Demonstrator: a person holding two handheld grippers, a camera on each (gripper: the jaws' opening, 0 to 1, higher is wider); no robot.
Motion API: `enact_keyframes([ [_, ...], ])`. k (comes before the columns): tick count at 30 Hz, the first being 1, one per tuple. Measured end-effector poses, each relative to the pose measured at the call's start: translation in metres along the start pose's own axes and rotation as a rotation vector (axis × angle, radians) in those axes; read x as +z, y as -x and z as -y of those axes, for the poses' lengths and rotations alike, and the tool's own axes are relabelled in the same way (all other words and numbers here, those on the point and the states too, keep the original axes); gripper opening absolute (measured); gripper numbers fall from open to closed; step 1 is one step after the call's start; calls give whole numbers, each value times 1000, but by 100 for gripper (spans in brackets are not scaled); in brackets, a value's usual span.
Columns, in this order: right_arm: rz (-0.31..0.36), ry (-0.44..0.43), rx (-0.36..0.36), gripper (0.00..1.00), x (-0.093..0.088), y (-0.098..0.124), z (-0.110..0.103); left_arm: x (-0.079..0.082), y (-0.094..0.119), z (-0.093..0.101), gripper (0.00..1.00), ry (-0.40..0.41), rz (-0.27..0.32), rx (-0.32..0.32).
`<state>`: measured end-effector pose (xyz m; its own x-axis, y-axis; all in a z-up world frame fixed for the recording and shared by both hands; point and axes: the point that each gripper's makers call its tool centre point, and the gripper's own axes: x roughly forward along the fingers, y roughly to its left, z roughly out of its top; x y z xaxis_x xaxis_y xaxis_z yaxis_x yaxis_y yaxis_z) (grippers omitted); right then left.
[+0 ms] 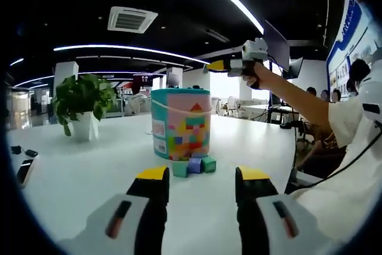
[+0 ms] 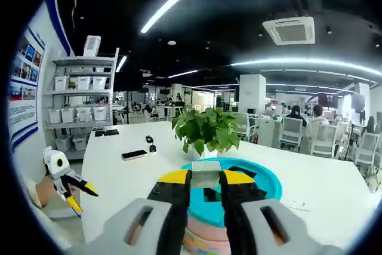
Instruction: Arrange the toys in the designated storage area by placing each visible toy with the group until no toy remains scattered across the table.
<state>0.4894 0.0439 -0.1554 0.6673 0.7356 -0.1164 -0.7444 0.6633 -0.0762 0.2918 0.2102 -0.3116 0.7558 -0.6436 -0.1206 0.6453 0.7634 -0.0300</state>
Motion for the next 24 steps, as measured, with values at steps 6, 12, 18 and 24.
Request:
enact_keyframes([
  [6,-40,-82,-33,19,0,-27,12,-1,-1,-2,45,4,-2,1],
  [12,-118,-81,-55,19,-15,-55,20,8,-8,7,45,-5,17,-25],
  [18,-155,-107,-47,20,-22,-81,15,15,-9,3,45,-19,34,-18],
  [24,-208,-138,-77,19,-37,-91,15,20,-8,8,45,-33,47,-35],
])
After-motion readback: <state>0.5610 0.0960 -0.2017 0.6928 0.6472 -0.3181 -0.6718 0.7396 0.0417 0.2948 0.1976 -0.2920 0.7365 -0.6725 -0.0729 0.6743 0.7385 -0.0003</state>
